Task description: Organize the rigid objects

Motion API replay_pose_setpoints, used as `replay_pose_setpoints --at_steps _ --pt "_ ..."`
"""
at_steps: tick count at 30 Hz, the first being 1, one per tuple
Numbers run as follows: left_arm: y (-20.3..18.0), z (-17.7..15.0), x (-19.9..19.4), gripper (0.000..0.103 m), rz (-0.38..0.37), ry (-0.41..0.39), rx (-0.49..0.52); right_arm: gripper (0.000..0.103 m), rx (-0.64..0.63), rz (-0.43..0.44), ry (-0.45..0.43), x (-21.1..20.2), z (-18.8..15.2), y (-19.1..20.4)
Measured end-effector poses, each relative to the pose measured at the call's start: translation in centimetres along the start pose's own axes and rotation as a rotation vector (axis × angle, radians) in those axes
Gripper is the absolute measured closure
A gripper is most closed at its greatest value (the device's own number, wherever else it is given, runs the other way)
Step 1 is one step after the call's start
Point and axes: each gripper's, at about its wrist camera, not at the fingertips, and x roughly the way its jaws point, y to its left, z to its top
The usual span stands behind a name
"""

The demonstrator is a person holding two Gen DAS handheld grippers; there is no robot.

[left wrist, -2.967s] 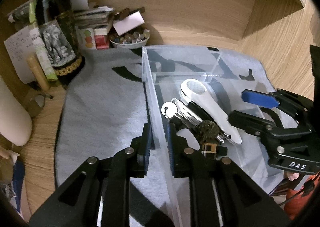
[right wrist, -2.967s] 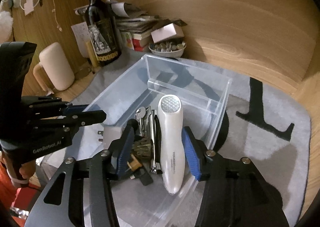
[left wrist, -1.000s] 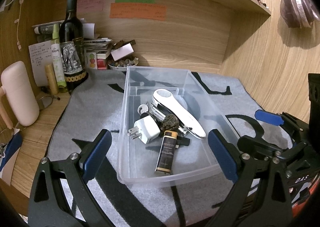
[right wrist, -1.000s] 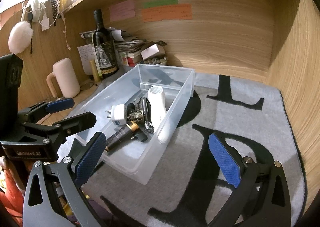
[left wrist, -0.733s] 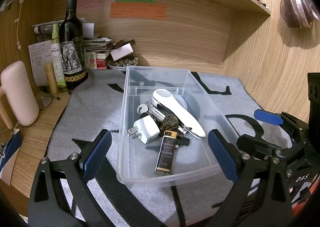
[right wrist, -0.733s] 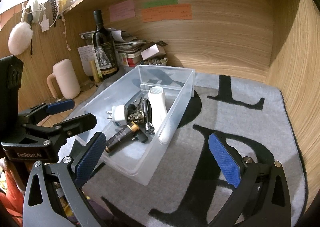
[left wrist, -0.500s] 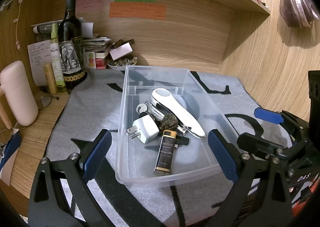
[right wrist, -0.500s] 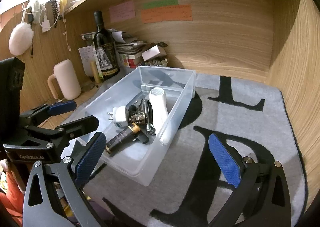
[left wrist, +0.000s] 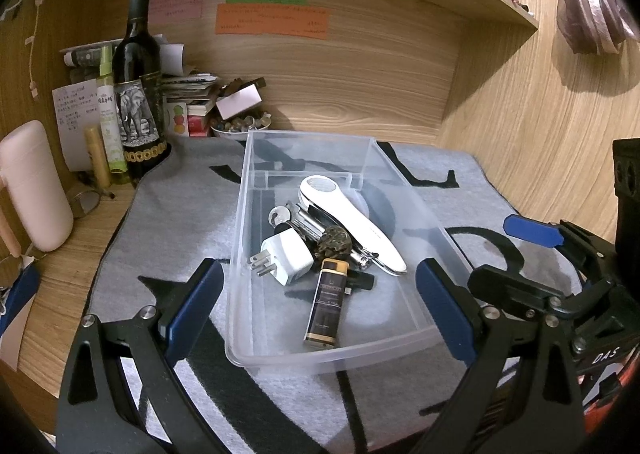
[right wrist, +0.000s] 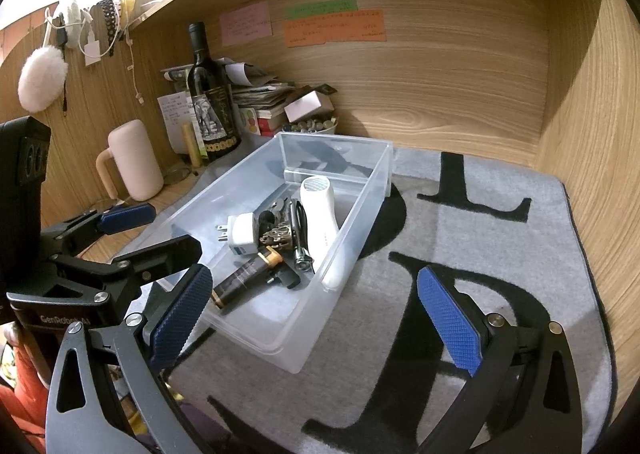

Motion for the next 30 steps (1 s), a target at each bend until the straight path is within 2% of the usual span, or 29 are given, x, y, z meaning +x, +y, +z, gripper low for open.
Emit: replay_pose_setpoints --at_steps 30 --pt "-0.04 0.07 0.11 0.005 -0.019 0.009 -0.006 0.000 0.004 -0.001 -0.002 -0.04 0.18 0.08"
